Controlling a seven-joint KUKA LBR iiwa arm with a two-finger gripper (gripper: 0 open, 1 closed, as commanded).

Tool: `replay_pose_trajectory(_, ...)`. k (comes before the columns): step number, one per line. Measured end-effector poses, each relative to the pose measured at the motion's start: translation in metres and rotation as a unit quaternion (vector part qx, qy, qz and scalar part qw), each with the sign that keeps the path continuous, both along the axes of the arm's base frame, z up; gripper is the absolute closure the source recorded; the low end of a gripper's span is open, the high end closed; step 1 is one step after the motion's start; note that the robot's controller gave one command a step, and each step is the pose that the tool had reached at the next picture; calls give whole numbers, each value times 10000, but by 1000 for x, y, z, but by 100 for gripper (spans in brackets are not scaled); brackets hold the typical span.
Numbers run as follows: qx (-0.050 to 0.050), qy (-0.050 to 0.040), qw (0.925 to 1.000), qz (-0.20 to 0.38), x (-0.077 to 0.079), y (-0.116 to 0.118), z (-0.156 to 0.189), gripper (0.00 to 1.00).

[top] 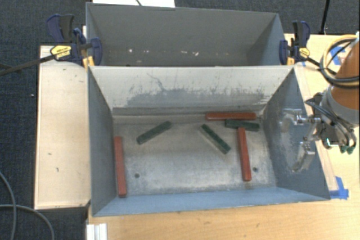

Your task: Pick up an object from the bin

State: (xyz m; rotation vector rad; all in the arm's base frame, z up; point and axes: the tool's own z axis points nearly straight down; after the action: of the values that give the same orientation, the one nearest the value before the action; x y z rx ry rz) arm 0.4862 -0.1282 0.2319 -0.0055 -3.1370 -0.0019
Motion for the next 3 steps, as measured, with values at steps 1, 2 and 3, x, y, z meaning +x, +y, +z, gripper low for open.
replay_pose_trajectory(1,-8,-36,10000,24,2,1,3,0)
replay_pose_trajectory(2,-13,-66,9996,283,15,40,-59,0)
replay_pose_trajectory(3,-2,-31,10000,38,43,64,-114,0)
